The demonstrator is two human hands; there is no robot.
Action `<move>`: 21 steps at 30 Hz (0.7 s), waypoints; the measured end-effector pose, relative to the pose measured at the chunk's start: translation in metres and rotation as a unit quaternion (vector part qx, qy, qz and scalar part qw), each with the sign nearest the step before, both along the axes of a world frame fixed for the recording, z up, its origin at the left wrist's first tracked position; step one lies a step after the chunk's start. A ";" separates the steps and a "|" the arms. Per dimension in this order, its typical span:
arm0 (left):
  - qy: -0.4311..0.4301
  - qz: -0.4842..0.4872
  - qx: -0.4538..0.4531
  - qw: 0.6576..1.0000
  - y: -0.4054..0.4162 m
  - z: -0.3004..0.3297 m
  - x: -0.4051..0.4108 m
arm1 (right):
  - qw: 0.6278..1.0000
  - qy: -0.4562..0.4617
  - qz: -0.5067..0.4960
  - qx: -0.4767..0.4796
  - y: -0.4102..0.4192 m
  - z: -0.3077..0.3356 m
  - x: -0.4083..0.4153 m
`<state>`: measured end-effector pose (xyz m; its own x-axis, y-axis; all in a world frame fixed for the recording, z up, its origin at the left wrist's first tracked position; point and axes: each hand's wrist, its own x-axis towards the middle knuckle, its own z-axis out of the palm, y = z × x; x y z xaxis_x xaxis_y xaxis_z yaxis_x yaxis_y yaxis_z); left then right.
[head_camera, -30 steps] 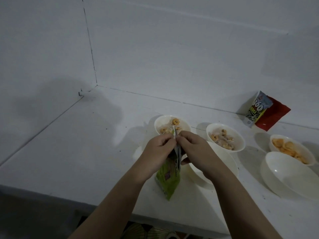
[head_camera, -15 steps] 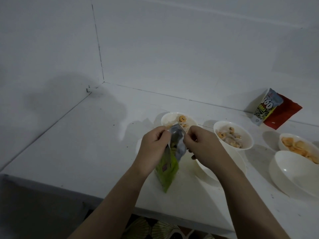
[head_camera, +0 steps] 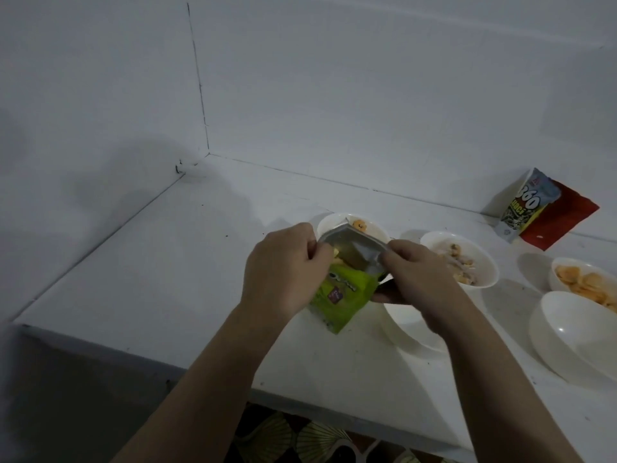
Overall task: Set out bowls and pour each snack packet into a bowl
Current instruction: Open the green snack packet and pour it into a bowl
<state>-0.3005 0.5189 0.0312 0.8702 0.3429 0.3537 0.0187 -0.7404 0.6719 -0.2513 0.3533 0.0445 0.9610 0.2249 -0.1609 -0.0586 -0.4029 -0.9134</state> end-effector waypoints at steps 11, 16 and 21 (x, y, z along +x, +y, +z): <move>-0.098 0.000 -0.282 0.955 0.006 -0.012 0.003 | 0.987 -0.155 0.047 0.018 0.010 0.021 -0.016; 0.148 0.042 -0.519 0.841 0.020 -0.060 0.028 | 0.965 -0.252 0.058 -0.043 0.011 0.031 -0.019; 0.009 0.035 -0.693 0.720 0.014 -0.057 0.035 | 0.967 -0.242 0.068 -0.028 0.004 0.033 -0.026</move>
